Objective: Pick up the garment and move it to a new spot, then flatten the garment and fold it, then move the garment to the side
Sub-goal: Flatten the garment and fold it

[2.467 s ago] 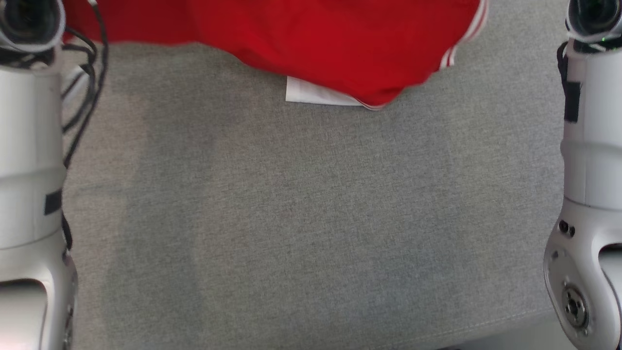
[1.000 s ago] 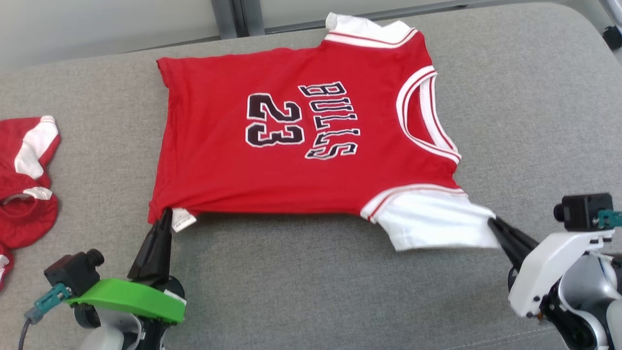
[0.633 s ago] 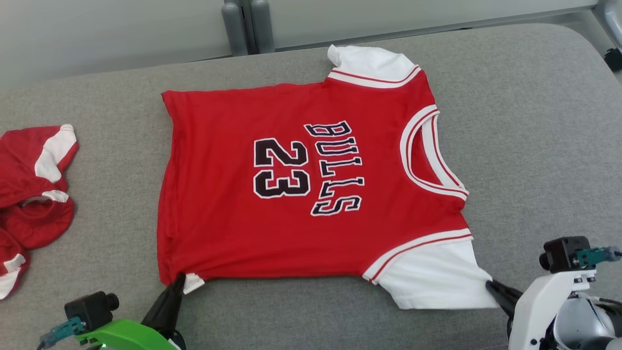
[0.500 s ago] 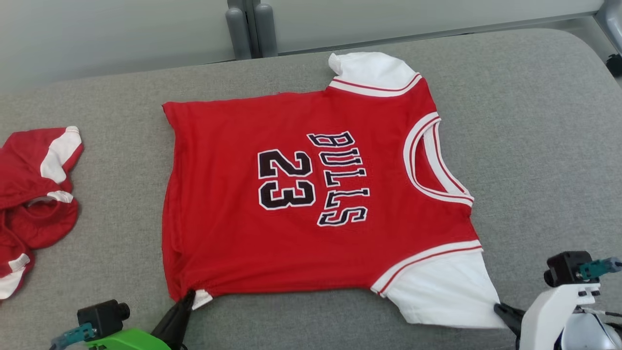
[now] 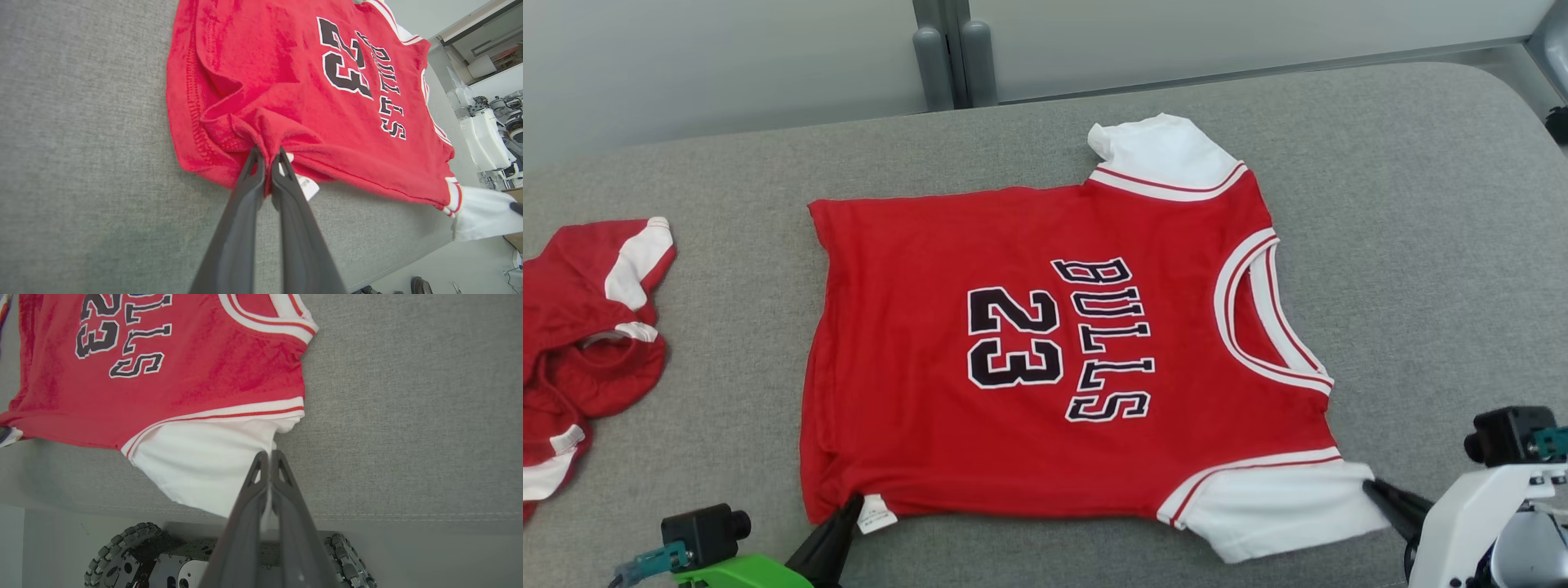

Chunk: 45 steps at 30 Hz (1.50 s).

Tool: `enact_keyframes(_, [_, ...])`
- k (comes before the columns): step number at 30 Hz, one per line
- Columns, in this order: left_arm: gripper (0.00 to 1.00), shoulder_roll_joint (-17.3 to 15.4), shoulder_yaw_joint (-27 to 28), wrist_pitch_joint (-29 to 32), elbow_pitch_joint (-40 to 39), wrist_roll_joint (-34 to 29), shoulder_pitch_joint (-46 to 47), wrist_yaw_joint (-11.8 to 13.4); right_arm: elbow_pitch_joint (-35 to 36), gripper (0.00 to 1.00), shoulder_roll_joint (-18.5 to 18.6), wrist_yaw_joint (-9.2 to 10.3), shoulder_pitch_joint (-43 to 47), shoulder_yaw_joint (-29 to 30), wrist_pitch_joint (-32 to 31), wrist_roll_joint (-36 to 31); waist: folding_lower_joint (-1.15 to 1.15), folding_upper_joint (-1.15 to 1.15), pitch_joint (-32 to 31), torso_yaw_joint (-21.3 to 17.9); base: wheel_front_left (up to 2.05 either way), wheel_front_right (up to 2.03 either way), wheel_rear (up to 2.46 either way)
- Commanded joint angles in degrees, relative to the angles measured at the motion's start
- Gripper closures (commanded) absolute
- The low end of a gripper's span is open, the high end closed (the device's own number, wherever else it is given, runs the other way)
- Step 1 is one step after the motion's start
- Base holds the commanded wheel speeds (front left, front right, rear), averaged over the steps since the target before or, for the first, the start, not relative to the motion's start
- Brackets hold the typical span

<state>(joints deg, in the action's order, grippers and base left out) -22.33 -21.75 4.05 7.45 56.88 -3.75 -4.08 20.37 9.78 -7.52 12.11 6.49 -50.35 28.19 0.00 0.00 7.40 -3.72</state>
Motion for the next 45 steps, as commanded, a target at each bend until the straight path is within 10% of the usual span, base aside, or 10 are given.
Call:
enact_keyframes(1, [1.00, -0.07, 0.14, 0.18, -0.79, 0.22, 1.36, -0.27, 0.21, 1.00, 0.39, 0.06, -1.44, -0.03, 1.37, 0.47, 0.00, 0.00, 0.05, 0.06, 0.00, 0.00, 0.00])
enact_keyframes(35, [1.00, 9.81, 1.00, -7.67, 16.82, -2.01, 25.28, -0.62, -27.80, 1.00, 2.54, 0.05, -36.44, -8.27, 24.29, -0.46, 0.00, 0.00, 8.51, 3.31, 0.00, 0.00, 0.00])
enact_keyframes(36, [0.76, 9.88, 1.31, -8.57, 17.24, -2.14, 25.64, -0.58, -28.45, 1.00, 2.13, 0.05, -37.00, -7.93, 25.20, -0.66, 0.00, 0.00, 8.55, 3.41, 0.00, 0.00, 0.00])
enact_keyframes(37, [0.00, 10.04, 1.39, -9.19, 17.82, -2.34, 25.99, -0.59, -28.84, 0.56, 1.83, 0.04, -37.61, -8.14, 26.45, -0.95, 0.00, 0.00, 8.57, 3.55, 0.00, 0.00, 0.00])
enact_keyframes(38, [0.00, 10.22, 1.22, -9.54, 18.19, -2.50, 26.11, -0.70, -29.46, 0.00, 1.52, 0.04, -37.79, -8.38, 26.83, -0.96, 0.00, 0.00, 8.53, 3.65, 0.00, 0.00, 0.00])
enact_keyframes(45, [0.00, 9.52, 0.13, -13.53, 19.15, -5.29, 26.51, -1.43, -28.54, 0.00, 2.66, 0.04, -36.11, -10.72, 28.75, 0.97, 0.00, 0.00, 7.43, 3.93, 0.00, 0.00, 0.00])
